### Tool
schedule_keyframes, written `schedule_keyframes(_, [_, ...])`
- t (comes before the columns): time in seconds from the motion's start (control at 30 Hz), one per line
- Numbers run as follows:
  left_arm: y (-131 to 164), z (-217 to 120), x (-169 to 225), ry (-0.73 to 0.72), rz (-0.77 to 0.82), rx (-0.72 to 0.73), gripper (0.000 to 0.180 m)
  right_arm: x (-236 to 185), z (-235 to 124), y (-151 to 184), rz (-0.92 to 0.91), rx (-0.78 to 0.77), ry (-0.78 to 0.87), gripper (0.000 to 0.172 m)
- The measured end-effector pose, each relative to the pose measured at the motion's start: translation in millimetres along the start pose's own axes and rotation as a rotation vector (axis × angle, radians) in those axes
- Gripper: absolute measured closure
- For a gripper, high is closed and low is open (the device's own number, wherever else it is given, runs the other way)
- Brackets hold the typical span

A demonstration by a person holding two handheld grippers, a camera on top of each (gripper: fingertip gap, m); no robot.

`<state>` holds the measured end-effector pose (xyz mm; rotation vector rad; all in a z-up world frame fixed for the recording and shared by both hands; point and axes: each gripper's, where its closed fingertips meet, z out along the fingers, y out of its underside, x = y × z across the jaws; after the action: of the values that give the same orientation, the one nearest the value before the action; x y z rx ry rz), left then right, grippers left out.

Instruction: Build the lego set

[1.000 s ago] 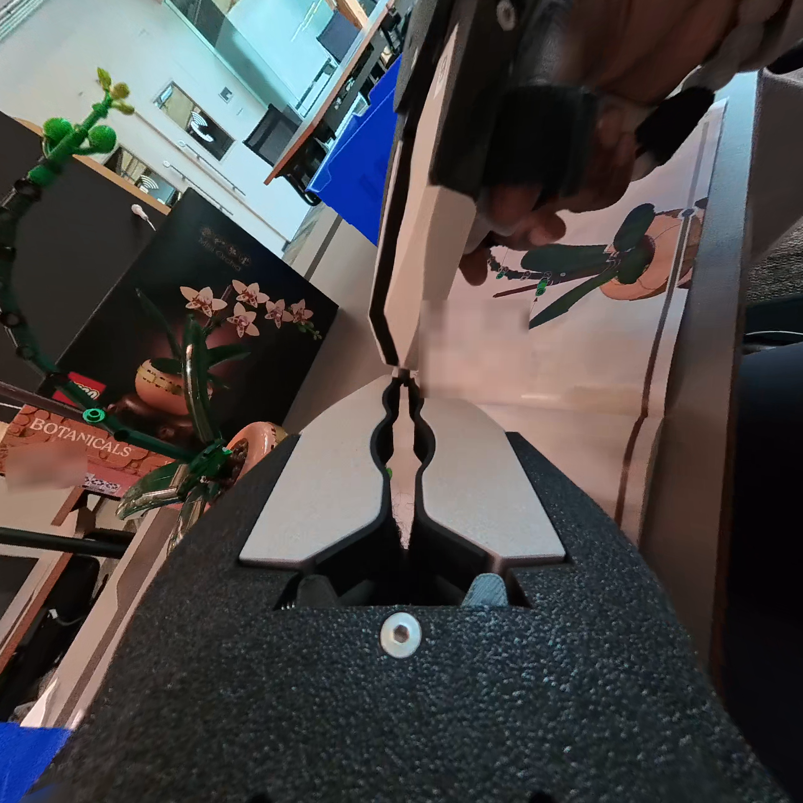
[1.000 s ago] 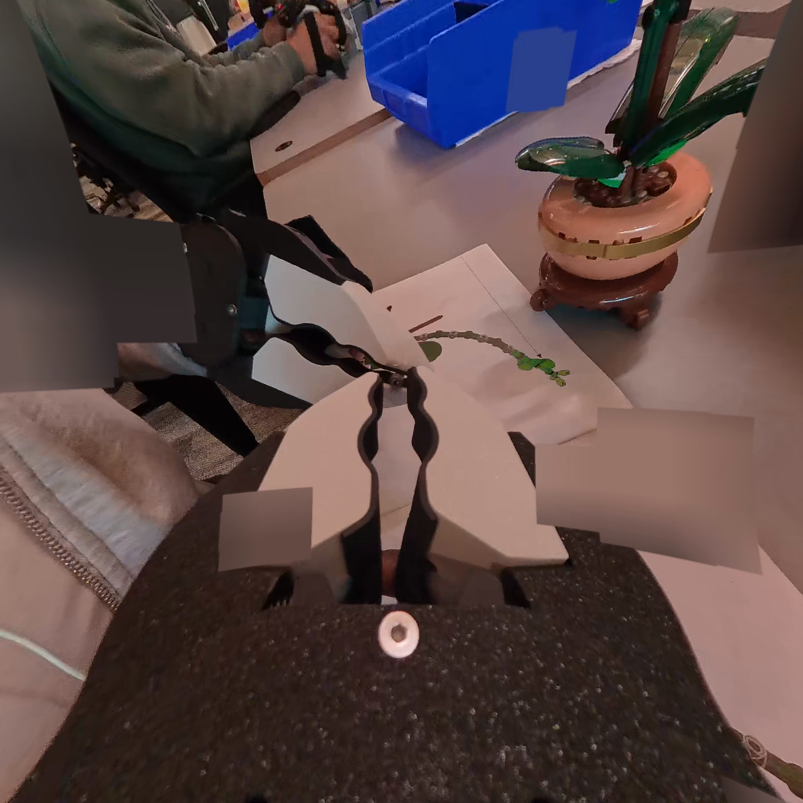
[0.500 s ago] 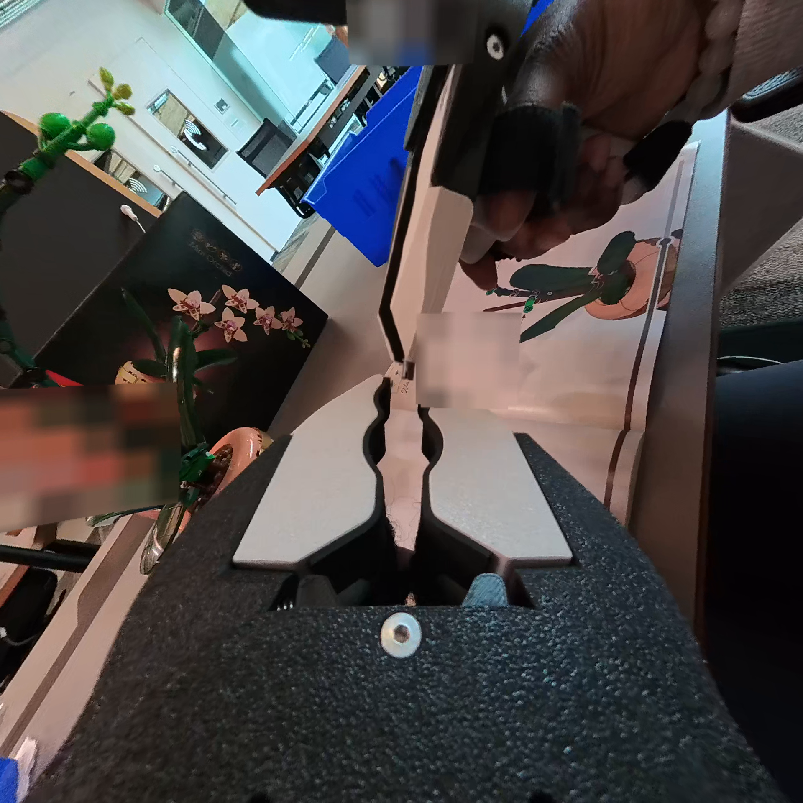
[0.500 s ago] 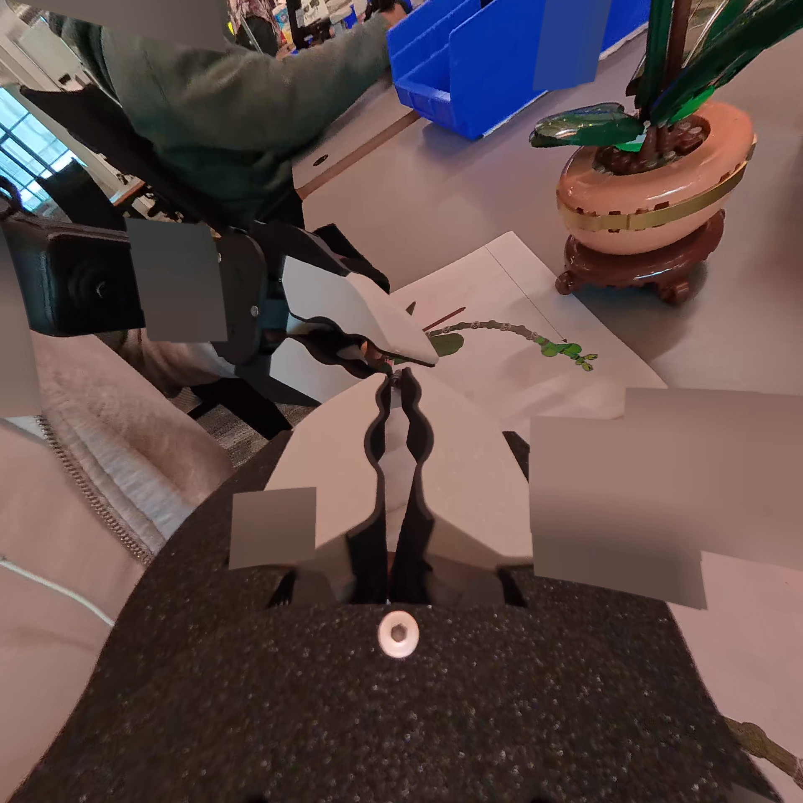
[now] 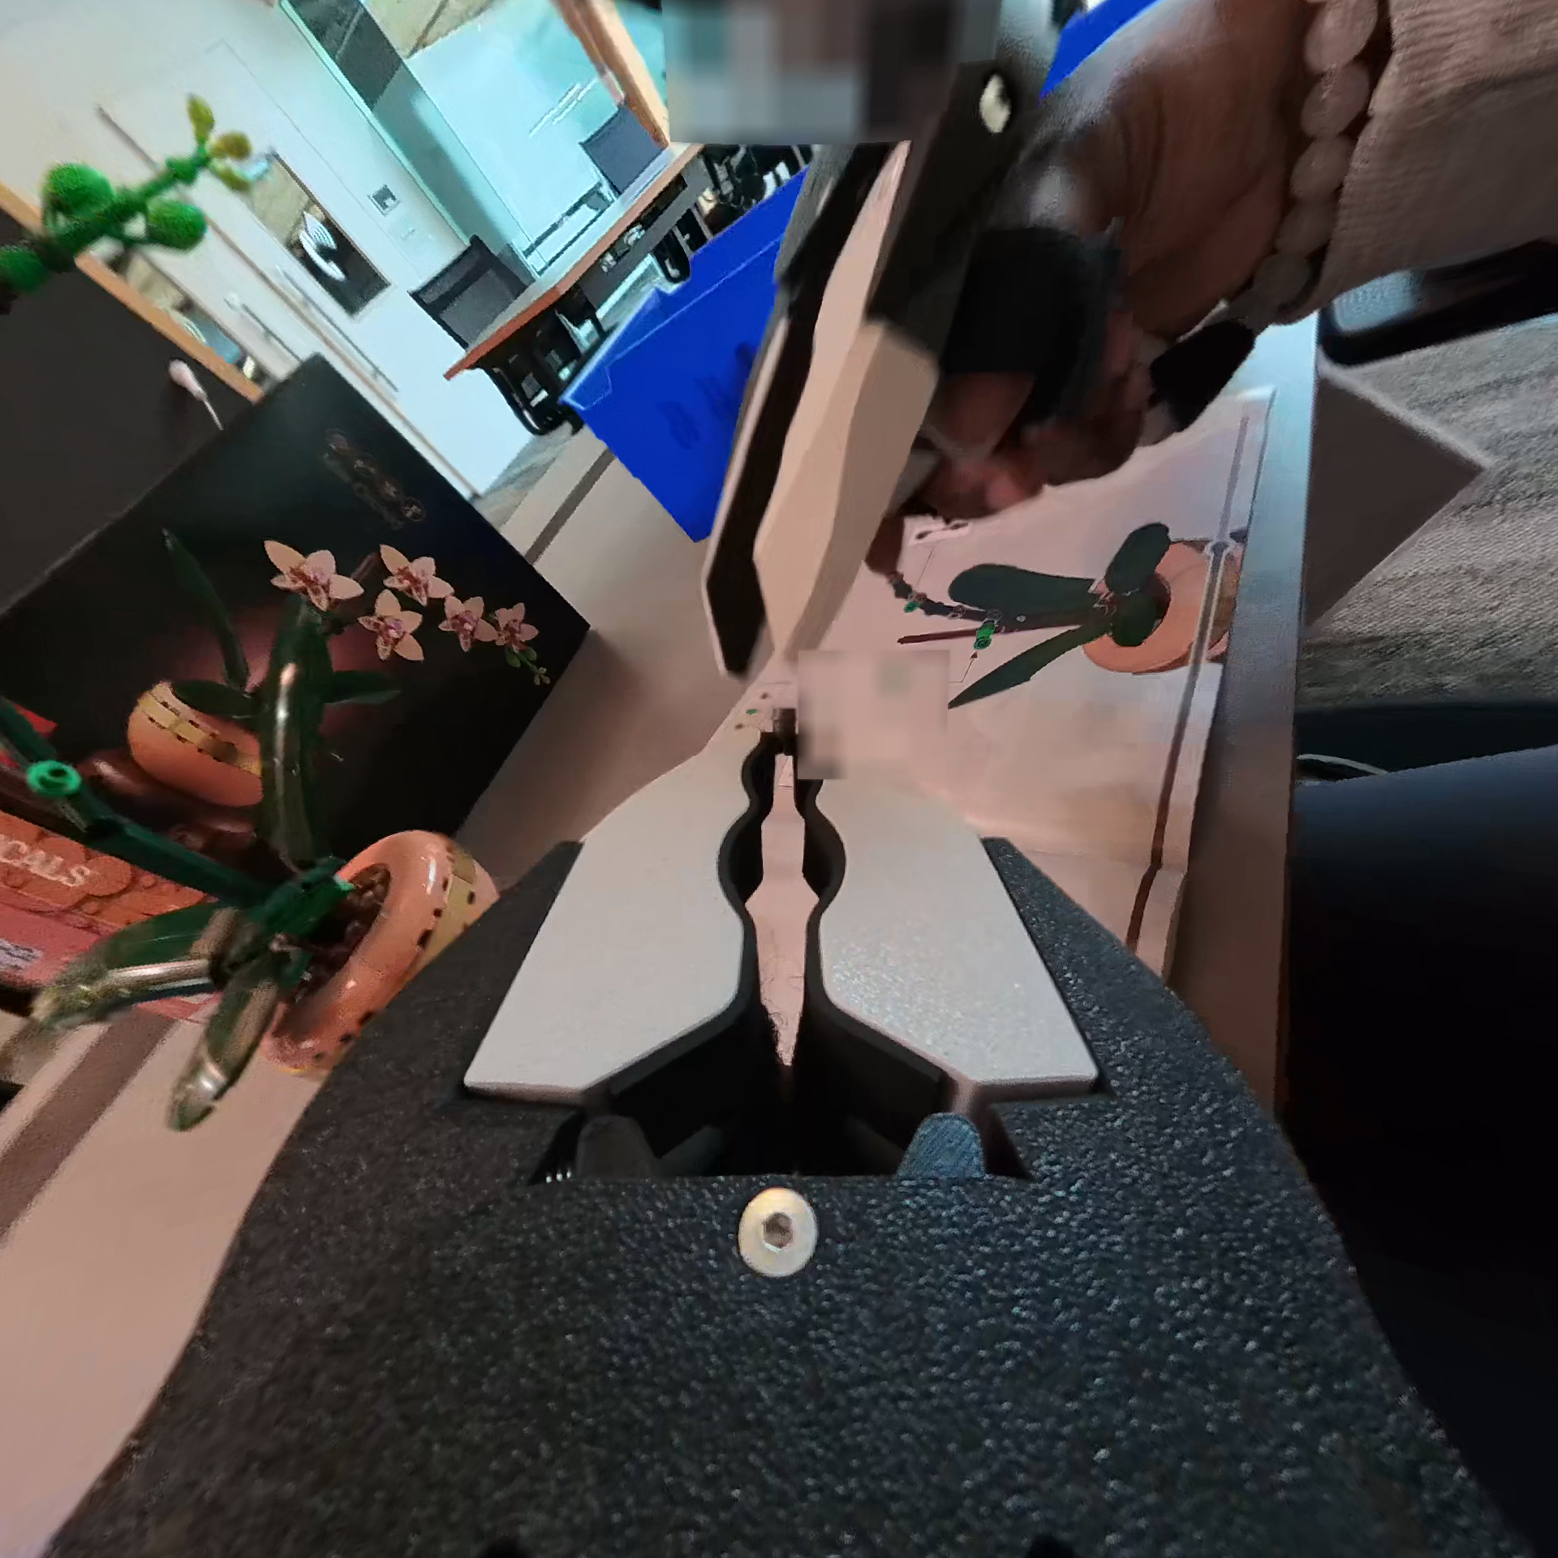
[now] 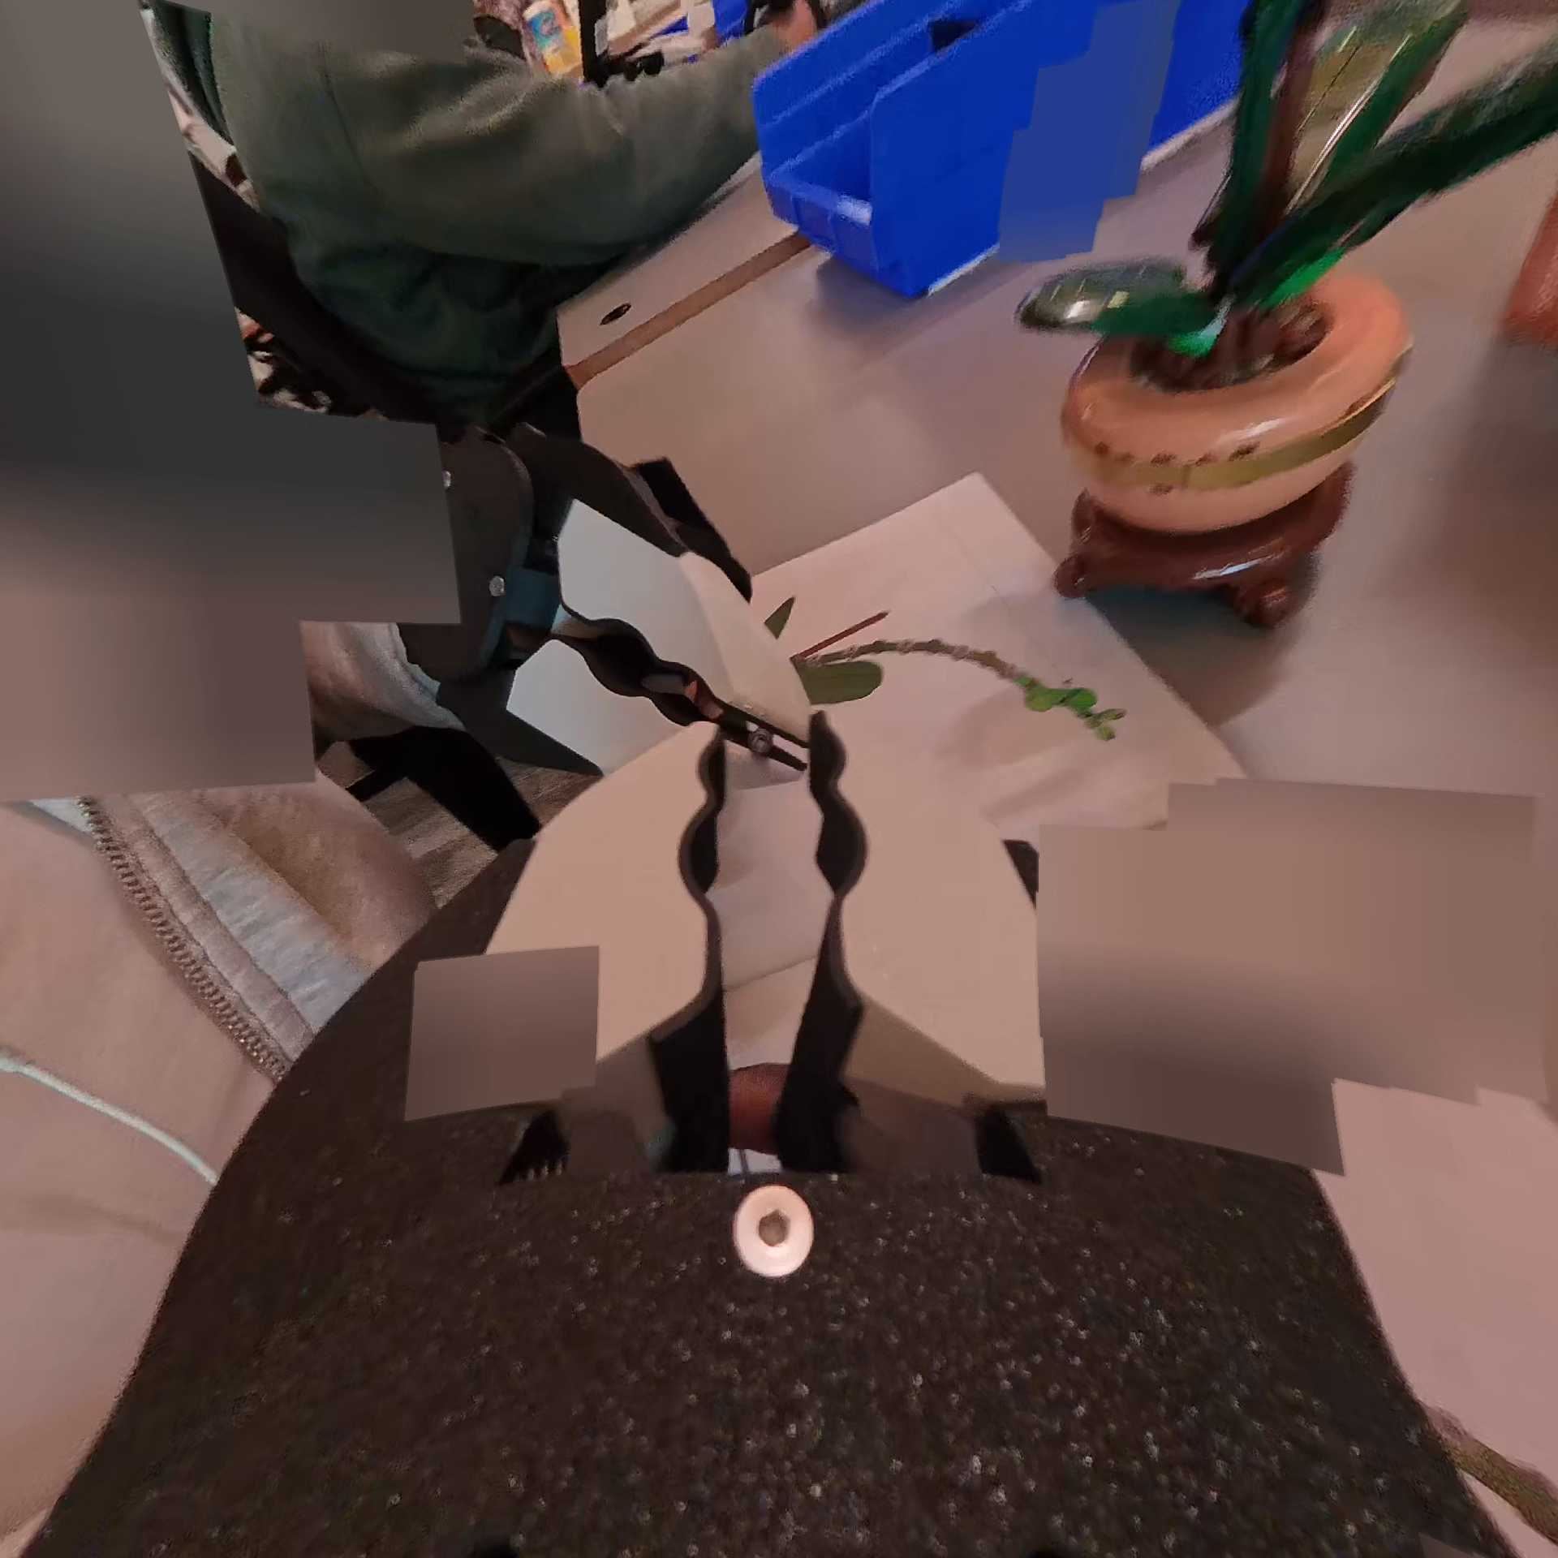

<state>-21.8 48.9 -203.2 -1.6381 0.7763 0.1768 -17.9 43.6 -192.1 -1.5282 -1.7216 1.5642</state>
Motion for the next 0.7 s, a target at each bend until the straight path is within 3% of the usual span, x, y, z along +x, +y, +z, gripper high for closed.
schedule_keyframes(0.03, [0, -1, -1, 0.011, -0.050, 0.008, 0.177, 3, -9, -7, -0.035, 0.016, 0.034, 0.145])
schedule_keyframes(0.1, [-2, -4, -7, 0.038, -0.198, 0.045, 0.177, 12, -40, -22, -0.129, 0.023, 0.163, 0.133])
schedule_keyframes(0.2, [-1, -7, -12, 0.118, -0.448, 0.093, 0.177, 27, -92, -23, -0.265, -0.088, 0.430, 0.129])
schedule_keyframes(0.3, [5, -7, -12, 0.195, -0.628, 0.105, 0.177, 27, -116, -3, -0.261, -0.190, 0.523, 0.142])
schedule_keyframes(0.53, [8, -4, -4, 0.261, -0.661, 0.073, 0.177, 40, -119, 64, -0.161, -0.303, 0.544, 0.172])
schedule_keyframes(0.7, [10, -3, 0, 0.302, -0.684, 0.051, 0.177, 45, -109, 81, -0.114, -0.279, 0.495, 0.165])
